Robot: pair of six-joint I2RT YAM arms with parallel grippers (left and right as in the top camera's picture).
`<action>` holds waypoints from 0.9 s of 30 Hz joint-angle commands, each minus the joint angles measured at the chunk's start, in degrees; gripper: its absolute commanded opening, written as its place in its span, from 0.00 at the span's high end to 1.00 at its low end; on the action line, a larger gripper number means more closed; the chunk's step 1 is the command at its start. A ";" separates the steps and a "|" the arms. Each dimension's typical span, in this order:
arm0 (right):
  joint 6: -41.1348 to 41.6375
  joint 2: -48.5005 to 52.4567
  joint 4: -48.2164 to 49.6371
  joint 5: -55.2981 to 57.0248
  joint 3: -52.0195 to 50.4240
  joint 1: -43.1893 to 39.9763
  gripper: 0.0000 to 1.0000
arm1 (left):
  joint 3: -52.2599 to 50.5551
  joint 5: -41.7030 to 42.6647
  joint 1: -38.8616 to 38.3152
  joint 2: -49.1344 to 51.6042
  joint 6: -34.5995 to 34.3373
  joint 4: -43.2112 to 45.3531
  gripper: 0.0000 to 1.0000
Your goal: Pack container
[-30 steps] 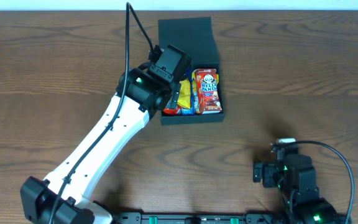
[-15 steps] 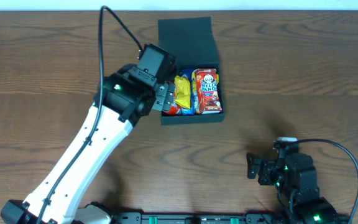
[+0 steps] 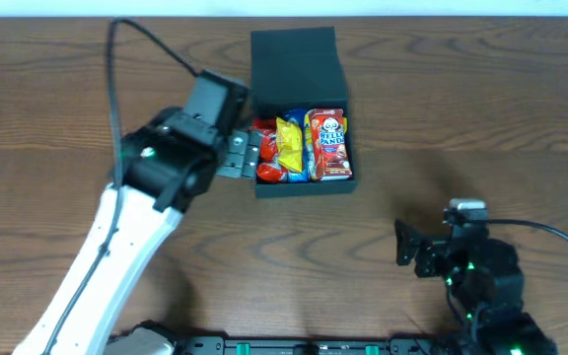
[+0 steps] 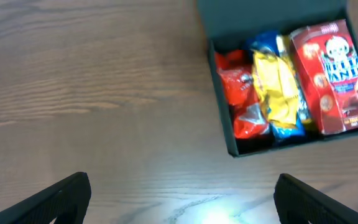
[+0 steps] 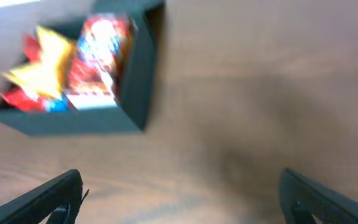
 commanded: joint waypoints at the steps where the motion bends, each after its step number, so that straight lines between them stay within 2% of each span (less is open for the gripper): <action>1: -1.03 2.12 -1.60 0.24 6.60 -0.28 0.01 | 1.20 4.98 4.11 -0.87 0.42 -0.52 0.05; 4: -1.03 8.20 -6.73 0.24 14.49 -0.28 0.01 | 1.20 11.82 8.17 -0.79 3.43 -0.52 0.05; 9: 0.98 18.03 -13.20 -2.32 21.29 -0.28 0.01 | 1.20 11.91 10.34 -0.79 4.76 -0.57 0.05; 13: 1.14 27.87 -17.70 -10.16 25.22 -0.28 0.01 | 1.20 11.96 10.51 -0.79 4.90 -0.68 0.05; 16: 0.26 34.84 -18.23 -15.63 25.64 -0.28 0.01 | 1.20 12.35 10.51 -0.79 4.92 -0.81 0.05; 27: 0.26 48.92 -16.09 -15.17 25.66 -0.28 0.01 | 1.18 12.33 10.51 -0.46 4.98 -0.92 0.05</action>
